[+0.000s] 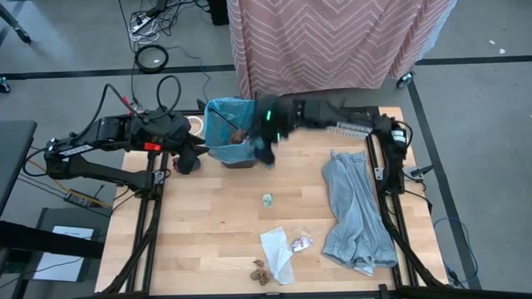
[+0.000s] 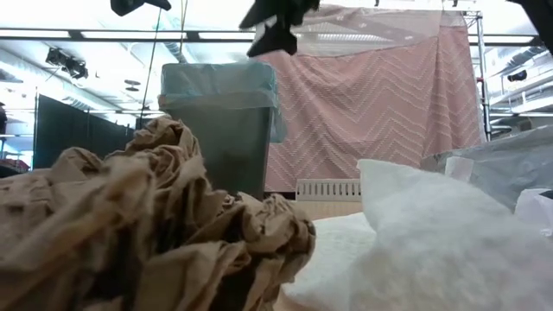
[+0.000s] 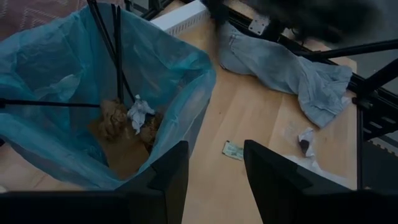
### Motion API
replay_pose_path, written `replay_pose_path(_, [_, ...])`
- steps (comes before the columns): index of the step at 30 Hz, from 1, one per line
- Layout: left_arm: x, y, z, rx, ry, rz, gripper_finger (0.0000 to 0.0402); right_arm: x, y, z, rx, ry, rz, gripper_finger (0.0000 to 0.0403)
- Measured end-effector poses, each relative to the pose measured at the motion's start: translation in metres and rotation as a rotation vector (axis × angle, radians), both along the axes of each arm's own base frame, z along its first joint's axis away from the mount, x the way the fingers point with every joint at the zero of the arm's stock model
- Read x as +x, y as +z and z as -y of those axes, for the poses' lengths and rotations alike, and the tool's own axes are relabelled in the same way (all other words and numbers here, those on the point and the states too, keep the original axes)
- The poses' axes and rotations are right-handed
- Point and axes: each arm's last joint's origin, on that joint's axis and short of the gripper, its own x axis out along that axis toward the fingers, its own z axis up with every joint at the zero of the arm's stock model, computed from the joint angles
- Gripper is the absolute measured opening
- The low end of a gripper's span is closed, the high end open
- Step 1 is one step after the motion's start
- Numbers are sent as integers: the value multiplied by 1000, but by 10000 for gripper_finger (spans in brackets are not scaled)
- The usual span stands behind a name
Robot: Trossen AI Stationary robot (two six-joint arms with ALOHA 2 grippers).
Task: Place trash/remove bag and relplace
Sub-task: Put the white candy wrapper into the black trash bin
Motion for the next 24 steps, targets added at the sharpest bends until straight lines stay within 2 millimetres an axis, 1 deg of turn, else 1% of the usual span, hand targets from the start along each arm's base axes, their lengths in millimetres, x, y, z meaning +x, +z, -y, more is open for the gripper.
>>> replay_pose_path(2, [0,0,0,0,0,0,162,0,-11,-38,-11,90,-84,273])
replay_pose_path(5, [0,0,0,0,0,0,162,-1,-31,-84,-121,143,-149,263])
replay_pose_path(8, [0,0,0,1,-1,0,162,-5,-61,-110,-235,123,-218,261])
replay_pose_path(10, [0,0,0,1,0,0,162,-5,-85,-119,-241,94,-226,262])
replay_pose_path(12, [0,0,0,0,-1,0,162,-8,-110,-122,-210,58,-265,263])
replay_pose_path(16, [0,0,0,1,-1,0,162,-14,-146,-121,-168,-1,-296,269])
replay_pose_path(18, [0,0,0,1,-1,0,162,-18,-159,-118,-149,-13,-317,272])
replay_pose_path(24, [0,0,0,2,-2,-1,162,-23,-184,-112,-130,-34,-285,274])
